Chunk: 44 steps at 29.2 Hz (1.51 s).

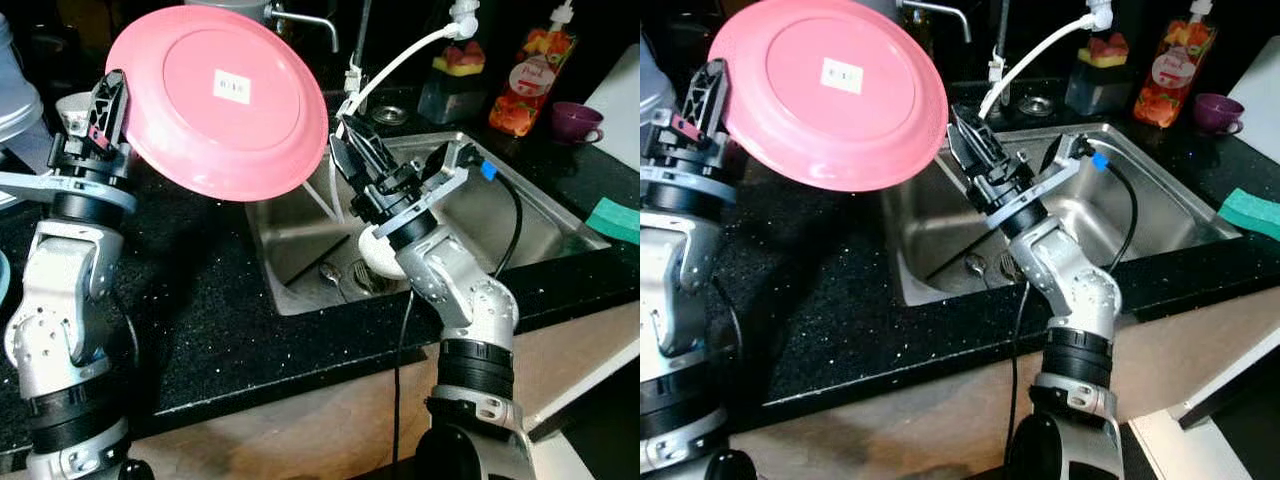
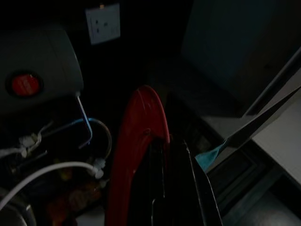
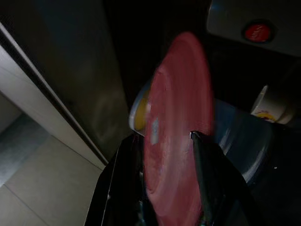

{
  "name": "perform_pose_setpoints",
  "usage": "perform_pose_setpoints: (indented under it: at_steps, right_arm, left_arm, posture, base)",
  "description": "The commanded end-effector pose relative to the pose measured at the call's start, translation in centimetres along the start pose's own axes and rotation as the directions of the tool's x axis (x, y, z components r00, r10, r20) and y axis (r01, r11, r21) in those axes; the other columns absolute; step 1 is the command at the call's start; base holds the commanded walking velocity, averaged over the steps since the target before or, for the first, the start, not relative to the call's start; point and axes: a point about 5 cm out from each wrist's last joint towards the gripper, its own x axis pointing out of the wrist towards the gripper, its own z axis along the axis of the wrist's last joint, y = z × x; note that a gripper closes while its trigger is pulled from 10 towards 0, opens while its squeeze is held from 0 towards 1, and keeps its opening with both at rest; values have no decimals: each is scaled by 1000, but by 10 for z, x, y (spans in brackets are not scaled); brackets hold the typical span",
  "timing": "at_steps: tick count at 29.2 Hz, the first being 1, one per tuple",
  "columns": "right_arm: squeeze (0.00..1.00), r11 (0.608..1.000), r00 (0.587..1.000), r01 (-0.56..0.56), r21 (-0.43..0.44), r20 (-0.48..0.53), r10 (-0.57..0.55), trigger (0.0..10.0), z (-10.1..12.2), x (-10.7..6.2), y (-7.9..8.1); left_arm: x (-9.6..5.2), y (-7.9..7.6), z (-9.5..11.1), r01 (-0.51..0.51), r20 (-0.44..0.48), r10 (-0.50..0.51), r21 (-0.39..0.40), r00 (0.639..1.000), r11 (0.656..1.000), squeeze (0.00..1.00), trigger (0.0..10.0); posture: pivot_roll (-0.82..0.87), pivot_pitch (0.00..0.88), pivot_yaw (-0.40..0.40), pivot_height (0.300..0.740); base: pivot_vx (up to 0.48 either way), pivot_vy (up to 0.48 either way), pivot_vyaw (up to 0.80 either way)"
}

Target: Kitchen organization

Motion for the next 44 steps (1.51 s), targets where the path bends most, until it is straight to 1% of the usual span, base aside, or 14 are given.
perform_pose_setpoints:
  at_steps: [1,6,12,23,30,37,38,39,40,41,42,44]
  right_arm:
    - [0,1000,1000,26,13,10,-26,10000,-5,-5,-6]
    - [0,997,999,54,-52,-2,-54,10000,-4,-9,-7]
    - [0,997,998,54,-61,-10,-55,10000,-4,-10,-7]
    - [0,999,1000,24,-38,-12,-24,10000,-6,-7,-4]
    - [0,1000,999,12,-19,-33,-12,10000,-17,-7,-3]
    - [0,1000,999,21,-13,-30,-22,10000,-21,-9,-3]
    - [0,999,999,30,-11,-26,-30,9686,-23,-10,-5]
    - [0,999,999,33,-10,-25,-33,9686,-24,-11,-5]
    - [0,999,999,37,-11,-24,-37,4392,-24,-11,-6]
    - [0,999,999,37,-11,-24,-37,4392,-24,-11,-6]
    - [0,999,999,39,-11,-21,-40,0,-24,-11,-6]
    - [0,999,999,45,-12,-17,-46,0,-23,-11,-7]
  left_arm:
    - [3,-1,-3,7,-14,-8,-23,1000,1000,0,0]
    - [5,-2,-3,19,-19,-20,-39,1000,999,0,0]
    - [5,-1,-1,21,-16,-22,-37,1000,999,0,0]
    - [4,1,-3,0,-27,-1,-47,1000,999,0,0]
    - [-2,15,-16,-75,-75,71,-62,995,995,0,0]
    - [-3,19,-23,-96,-114,89,-62,990,993,0,0]
    - [-3,20,-29,-100,-134,91,-62,987,993,0,0]
    - [-2,20,-30,-100,-138,91,-63,986,993,0,0]
    - [-2,20,-31,-102,-139,92,-64,986,993,0,0]
    - [-2,20,-31,-102,-139,92,-64,986,993,0,0]
    - [-2,20,-32,-103,-139,93,-65,986,993,0,0]
    - [-3,20,-33,-105,-137,95,-65,986,992,0,0]
  posture:
    - [16,124,38,740]
    - [11,132,41,740]
    - [13,134,37,740]
    - [11,136,36,740]
    - [10,152,62,740]
    - [12,160,79,740]
    - [6,164,80,740]
    - [6,164,80,740]
    - [4,165,79,740]
    - [4,165,79,740]
    - [2,165,76,740]
    - [-1,163,67,740]
  base:
    - [0,0,0]
    - [0,0,0]
    - [0,0,0]
    - [0,0,0]
    - [0,0,0]
    - [0,0,0]
    - [0,0,0]
    - [0,0,0]
    - [0,0,0]
    - [0,0,0]
    - [0,0,0]
    - [0,0,0]
